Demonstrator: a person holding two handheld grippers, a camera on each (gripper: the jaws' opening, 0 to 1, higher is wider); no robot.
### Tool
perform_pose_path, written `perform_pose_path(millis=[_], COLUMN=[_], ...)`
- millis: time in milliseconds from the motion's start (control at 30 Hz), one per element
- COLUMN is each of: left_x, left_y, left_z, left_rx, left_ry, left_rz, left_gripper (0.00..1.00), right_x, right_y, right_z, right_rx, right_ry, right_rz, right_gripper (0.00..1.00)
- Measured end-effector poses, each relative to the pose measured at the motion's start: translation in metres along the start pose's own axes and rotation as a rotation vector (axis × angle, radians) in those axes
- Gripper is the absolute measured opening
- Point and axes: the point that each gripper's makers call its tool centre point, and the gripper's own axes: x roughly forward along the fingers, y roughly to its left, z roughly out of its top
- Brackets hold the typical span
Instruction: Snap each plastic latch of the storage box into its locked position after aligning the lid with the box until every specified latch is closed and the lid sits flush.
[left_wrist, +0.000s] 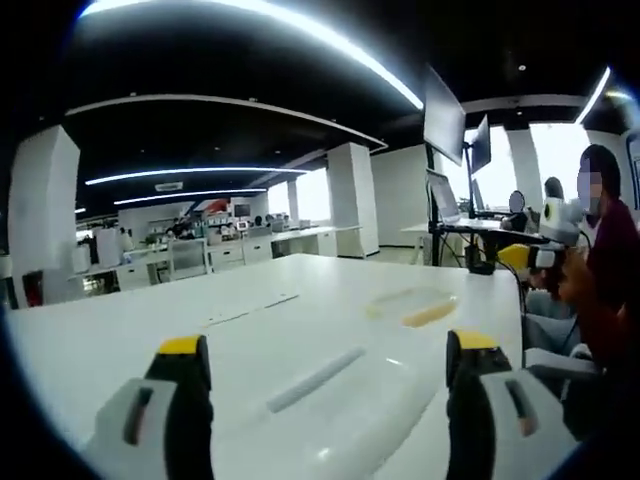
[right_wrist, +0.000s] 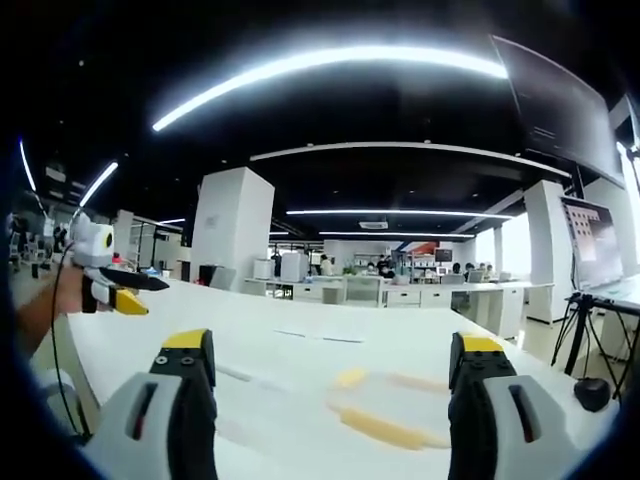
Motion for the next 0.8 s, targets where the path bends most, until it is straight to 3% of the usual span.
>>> perform_pose_path(millis=[700, 800], left_x=[0.050, 0.062], left_y=[-0.016, -0.010], left_z=[0.016, 0.015], left_rx=[0.000, -0.028], left_ry=[0.058, 0.076], left_rz=[-0.091, -0.107], left_gripper=[0.98, 0.97], right_x=[0.005, 0.004], right_y=[0.000, -0.002], right_z=[-0.008, -0.008], right_rx=[0.003, 0.003], right_ry=[0.030, 0.027], right_rz=[0.004, 0.000], right_gripper=[0.98, 0.98])
